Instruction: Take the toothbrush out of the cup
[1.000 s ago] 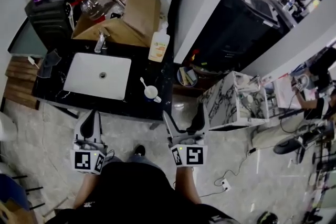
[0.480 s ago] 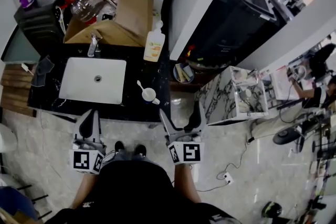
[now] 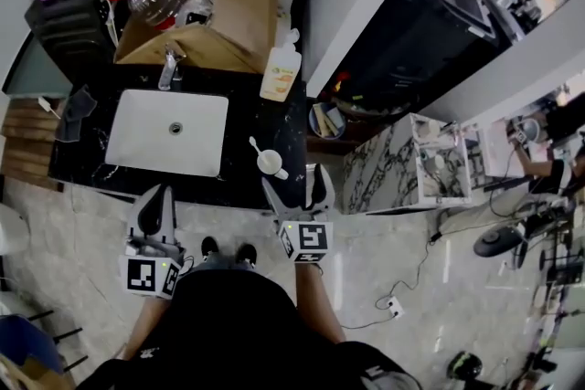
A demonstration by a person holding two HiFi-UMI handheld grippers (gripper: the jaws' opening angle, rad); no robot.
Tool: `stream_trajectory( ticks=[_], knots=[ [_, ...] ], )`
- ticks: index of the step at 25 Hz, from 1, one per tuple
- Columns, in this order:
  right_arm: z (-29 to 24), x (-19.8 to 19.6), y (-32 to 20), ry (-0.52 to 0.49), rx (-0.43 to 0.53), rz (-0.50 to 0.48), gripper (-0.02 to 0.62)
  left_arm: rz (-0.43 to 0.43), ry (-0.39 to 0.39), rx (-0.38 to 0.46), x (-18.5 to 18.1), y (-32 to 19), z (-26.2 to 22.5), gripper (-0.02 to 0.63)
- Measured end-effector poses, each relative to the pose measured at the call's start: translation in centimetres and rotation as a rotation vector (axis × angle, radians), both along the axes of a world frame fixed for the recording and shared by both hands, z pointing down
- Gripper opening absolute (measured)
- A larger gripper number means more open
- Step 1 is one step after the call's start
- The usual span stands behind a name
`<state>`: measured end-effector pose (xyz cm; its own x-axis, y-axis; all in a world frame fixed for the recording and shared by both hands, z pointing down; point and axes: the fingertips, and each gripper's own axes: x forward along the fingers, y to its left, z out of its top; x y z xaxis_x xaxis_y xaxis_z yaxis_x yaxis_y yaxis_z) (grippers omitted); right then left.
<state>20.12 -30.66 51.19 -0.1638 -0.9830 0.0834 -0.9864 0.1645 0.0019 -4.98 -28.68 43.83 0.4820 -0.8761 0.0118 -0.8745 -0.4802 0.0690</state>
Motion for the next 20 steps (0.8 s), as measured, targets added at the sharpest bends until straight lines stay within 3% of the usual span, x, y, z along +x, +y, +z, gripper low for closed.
stream_trajectory(
  ticks=[10, 17, 20],
  knots=[
    [12.0, -1.9, -5.6, 0.047, -0.222, -0.081, 0.494, -0.049, 0.008, -0.010, -1.4, -0.8, 0.6, 0.003],
    [16.1, -2.8, -8.6, 0.123, -0.341, -0.128, 0.491, -0.098, 0.010, -0.028, -2.9, -0.9, 0.9, 0.003],
    [17.3, -3.0, -9.4, 0.169, -0.372, -0.128, 0.443, -0.114, 0.005, -0.031, -3.5, -0.9, 1.2, 0.003]
  ],
)
